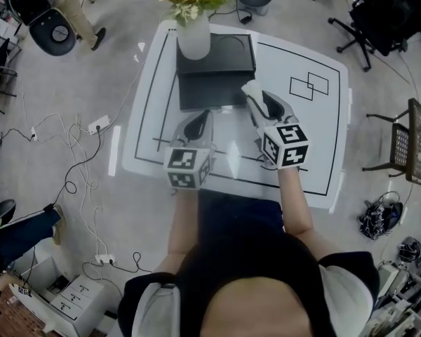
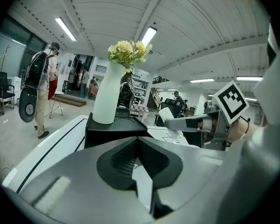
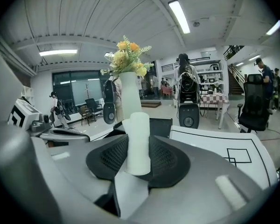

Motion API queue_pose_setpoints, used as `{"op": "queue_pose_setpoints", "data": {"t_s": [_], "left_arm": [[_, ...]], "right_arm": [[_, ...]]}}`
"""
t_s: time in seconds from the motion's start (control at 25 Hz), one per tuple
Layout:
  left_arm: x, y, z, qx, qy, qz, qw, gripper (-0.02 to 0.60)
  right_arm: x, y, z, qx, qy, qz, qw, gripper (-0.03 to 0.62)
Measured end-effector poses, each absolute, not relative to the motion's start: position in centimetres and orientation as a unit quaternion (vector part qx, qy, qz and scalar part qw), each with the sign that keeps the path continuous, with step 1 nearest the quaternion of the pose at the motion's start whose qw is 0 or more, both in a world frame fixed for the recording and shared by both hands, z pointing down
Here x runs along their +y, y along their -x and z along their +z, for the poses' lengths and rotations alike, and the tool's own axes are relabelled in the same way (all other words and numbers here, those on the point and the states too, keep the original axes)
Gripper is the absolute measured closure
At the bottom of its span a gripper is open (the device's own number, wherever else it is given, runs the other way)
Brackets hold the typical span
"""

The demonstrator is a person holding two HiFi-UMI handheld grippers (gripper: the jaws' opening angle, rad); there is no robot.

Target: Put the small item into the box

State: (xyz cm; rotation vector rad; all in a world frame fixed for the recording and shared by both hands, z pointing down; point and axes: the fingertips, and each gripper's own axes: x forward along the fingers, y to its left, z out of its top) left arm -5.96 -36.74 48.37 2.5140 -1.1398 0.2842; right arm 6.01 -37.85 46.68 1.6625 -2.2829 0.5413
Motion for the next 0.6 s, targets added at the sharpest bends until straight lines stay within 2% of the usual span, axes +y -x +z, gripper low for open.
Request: {"op": "queue_pose_setpoints", "data": {"t_s": [0.6], "left_arm": [[-38.1,6.5,49.8,-0.394,-0.893,0.1,0.195,0.573]], "right_arm": [[-41.1,-3.2,47.8,-0.808,-0.533,0.136,0.21,0.457]]}}
